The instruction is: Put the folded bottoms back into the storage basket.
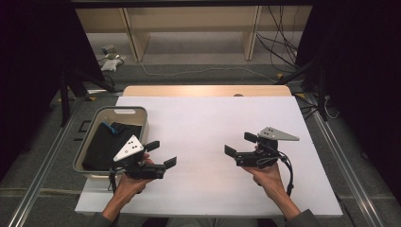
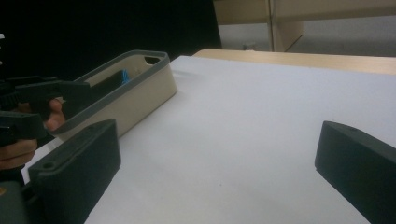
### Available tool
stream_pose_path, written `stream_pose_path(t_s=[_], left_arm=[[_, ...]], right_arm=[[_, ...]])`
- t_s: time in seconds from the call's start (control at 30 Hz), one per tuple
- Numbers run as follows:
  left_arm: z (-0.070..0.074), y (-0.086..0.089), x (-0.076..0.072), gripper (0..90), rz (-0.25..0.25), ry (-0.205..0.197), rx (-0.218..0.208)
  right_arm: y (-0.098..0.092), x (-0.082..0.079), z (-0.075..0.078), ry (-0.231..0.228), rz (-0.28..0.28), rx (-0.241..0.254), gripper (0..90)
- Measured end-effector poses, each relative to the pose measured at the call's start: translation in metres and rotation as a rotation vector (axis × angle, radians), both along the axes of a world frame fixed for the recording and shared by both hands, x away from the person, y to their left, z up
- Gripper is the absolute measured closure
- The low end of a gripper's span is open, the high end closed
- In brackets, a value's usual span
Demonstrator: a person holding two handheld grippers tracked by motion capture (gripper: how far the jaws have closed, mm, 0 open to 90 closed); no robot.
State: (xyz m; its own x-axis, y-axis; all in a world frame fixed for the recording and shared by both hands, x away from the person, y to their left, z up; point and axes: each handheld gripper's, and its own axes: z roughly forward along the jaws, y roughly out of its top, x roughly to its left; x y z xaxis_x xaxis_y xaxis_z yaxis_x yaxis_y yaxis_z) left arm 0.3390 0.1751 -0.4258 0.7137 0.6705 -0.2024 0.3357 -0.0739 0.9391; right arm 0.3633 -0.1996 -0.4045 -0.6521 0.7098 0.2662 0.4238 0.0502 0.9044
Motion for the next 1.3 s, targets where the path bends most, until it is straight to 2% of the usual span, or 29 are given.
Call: stream_pose_path(t_s=[0.1,0.27,0.4,0.53,0.8,0.97,1.17,1.3], left_arm=[[-0.001,-0.001,-0.002,6.0,-0.004,-0.003,0.010],[0.000,0.002,-0.006,5.0,0.003,-0.012,-0.002],[-0.001,0.004,-0.009,3.2,0.006,-0.015,0.007],[-0.002,0.005,-0.011,2.1,0.002,-0.021,0.024],[-0.003,0.008,-0.015,0.2,0.015,-0.034,0.016],[-0.003,0.011,-0.018,0.1,0.018,-0.040,0.011],[-0.003,0.016,-0.021,0.0,0.030,-0.037,-0.022],[-0.004,0.015,-0.023,0.0,0.026,-0.039,-0.014]], right_arm=[[-0.003,-0.004,-0.001,-0.007,-0.007,-0.005,0.9],[-0.005,-0.011,-0.001,-0.018,-0.002,-0.009,0.9],[-0.006,-0.018,-0.001,-0.035,0.001,-0.027,0.8],[-0.006,-0.022,-0.003,-0.033,0.004,-0.031,0.5],[-0.011,-0.031,-0.007,-0.046,-0.010,-0.035,0.5],[-0.013,-0.037,-0.009,-0.064,-0.019,-0.063,0.5],[-0.017,-0.043,-0.011,-0.084,-0.021,-0.074,0.5],[-0.021,-0.045,-0.012,-0.087,-0.027,-0.072,0.5]])
